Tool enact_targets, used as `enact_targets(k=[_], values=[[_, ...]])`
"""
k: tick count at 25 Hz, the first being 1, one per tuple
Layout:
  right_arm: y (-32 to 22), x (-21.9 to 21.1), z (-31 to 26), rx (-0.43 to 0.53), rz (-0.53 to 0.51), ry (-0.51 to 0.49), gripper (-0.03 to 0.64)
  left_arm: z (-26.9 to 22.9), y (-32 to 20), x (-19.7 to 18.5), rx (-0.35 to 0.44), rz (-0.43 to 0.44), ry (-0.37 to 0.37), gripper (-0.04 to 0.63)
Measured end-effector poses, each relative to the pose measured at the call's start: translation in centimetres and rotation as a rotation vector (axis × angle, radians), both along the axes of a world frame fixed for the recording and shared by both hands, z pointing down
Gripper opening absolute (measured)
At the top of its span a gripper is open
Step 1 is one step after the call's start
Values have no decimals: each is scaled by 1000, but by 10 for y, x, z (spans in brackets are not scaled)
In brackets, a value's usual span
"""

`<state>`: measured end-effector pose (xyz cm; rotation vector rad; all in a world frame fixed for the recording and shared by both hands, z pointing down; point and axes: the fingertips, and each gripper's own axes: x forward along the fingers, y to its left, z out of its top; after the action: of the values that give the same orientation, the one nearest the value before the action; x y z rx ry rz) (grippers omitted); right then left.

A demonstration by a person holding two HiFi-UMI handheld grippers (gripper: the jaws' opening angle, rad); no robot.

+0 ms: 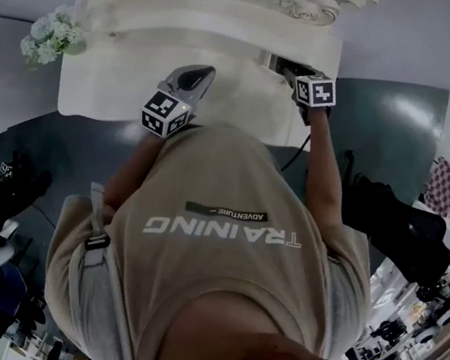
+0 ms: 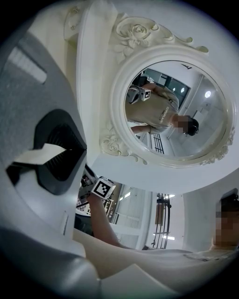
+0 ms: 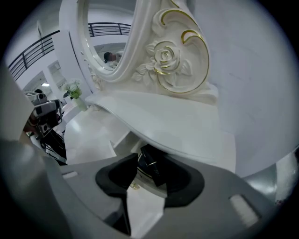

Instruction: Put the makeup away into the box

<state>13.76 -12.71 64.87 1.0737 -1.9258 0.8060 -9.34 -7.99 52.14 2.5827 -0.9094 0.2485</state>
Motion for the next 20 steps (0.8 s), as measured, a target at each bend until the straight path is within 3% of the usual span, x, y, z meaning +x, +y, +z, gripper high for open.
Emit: enact_targets(k=[14, 20], values=[[16, 15, -22, 100, -2, 2, 169, -1, 4, 4, 3, 28, 3, 6], [31, 32, -26, 116, 55, -19, 169, -3, 7, 20, 4, 81, -4, 7]])
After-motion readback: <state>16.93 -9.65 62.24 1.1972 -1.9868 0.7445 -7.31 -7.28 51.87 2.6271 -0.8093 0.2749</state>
